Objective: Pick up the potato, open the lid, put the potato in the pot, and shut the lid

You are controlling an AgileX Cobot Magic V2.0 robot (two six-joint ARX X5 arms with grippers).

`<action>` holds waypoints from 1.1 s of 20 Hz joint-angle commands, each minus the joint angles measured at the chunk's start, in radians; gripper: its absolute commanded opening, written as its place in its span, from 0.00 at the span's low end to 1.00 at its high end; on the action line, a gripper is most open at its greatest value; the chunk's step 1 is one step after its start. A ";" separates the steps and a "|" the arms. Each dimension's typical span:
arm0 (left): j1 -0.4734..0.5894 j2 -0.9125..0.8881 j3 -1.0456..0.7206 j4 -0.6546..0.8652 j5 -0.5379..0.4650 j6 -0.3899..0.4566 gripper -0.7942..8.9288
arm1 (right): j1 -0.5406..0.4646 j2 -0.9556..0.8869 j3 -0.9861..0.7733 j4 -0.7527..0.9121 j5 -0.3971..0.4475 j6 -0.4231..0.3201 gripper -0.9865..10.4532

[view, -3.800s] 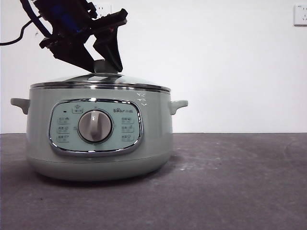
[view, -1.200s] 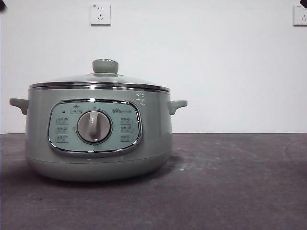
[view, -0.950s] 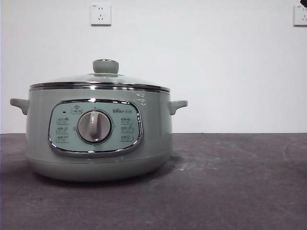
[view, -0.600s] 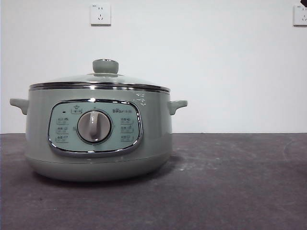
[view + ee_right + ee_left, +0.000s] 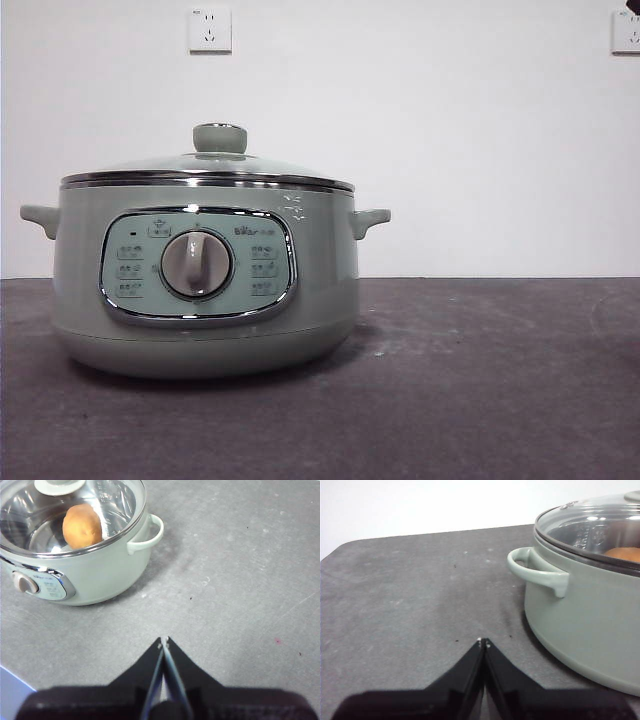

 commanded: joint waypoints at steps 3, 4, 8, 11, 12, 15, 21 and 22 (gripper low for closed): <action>0.003 -0.003 -0.015 0.002 0.008 0.006 0.08 | 0.001 -0.002 -0.001 0.006 0.003 0.009 0.09; 0.003 -0.003 -0.015 0.002 0.008 0.006 0.08 | 0.001 -0.002 -0.001 0.006 0.003 0.009 0.09; 0.003 -0.003 -0.015 0.002 0.008 0.006 0.08 | 0.001 -0.002 -0.001 0.006 0.003 0.009 0.09; 0.003 -0.003 -0.015 0.002 0.008 0.006 0.08 | 0.001 -0.002 -0.001 0.006 0.003 0.009 0.09; 0.003 -0.003 -0.015 0.002 0.008 0.006 0.08 | 0.001 -0.002 -0.001 0.006 0.003 0.008 0.09; 0.003 -0.003 -0.015 0.002 0.008 0.006 0.08 | 0.001 -0.002 -0.001 -0.007 0.003 0.008 0.09; 0.003 -0.003 -0.015 0.002 0.008 0.006 0.08 | -0.056 -0.034 -0.003 0.018 0.014 -0.083 0.09; 0.003 -0.003 -0.015 0.002 0.008 0.006 0.08 | -0.095 -0.048 -0.011 0.062 0.012 -0.116 0.09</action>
